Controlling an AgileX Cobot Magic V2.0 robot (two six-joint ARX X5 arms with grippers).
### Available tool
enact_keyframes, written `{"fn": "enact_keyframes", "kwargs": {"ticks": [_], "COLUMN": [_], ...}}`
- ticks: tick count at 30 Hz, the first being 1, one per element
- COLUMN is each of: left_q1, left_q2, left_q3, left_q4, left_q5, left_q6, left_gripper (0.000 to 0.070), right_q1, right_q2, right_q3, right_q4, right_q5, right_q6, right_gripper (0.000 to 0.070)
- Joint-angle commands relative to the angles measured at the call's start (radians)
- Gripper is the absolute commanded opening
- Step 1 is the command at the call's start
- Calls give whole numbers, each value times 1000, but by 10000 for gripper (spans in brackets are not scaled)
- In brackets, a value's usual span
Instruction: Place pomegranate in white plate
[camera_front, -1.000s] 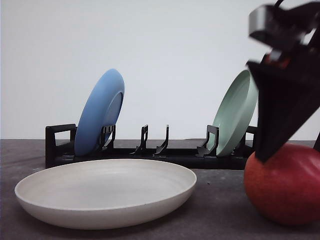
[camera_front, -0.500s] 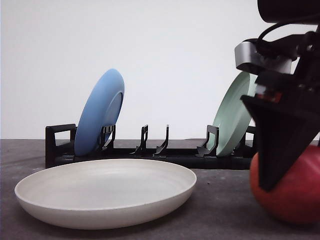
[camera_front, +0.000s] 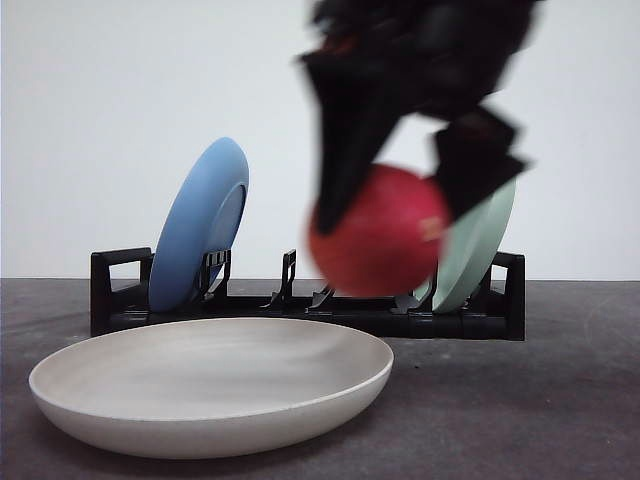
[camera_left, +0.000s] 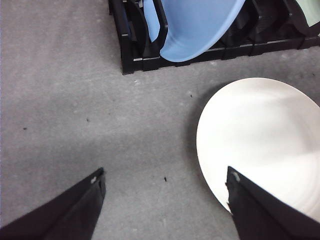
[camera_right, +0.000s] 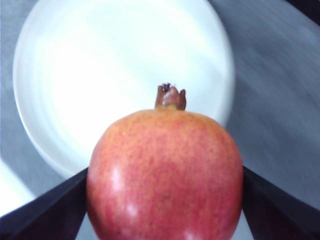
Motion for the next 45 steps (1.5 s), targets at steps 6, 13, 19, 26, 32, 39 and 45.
{"fn": "enact_keyframes", "kwargs": {"ticks": [6, 13, 19, 26, 32, 39, 45], "left_q1": [-1, -1, -1, -1, -1, -1, -1], "left_q2": [6, 6, 6, 6, 6, 6, 6], "left_q3": [8, 8, 8, 8, 8, 8, 8], "left_q4": [8, 14, 32, 36, 36, 37, 36], "left_q5": [1, 1, 1, 1, 1, 1, 1], "left_q6": [6, 6, 6, 6, 5, 5, 5], "left_gripper": [464, 464, 464, 464, 464, 464, 464], "right_q1": [57, 70, 76, 79, 82, 73, 14], "right_q2": [245, 354, 378, 399, 364, 216, -67], "right_q3": [192, 236, 236, 236, 237, 183, -119], "right_q4": [17, 83, 86, 77, 70, 130, 408], "right_q5": [6, -10, -12, -14, -13, -6, -39], "right_q6": [-87, -97, -94, -90, -94, -169, -167], "right_gripper": [483, 483, 483, 538, 679, 677, 674]}}
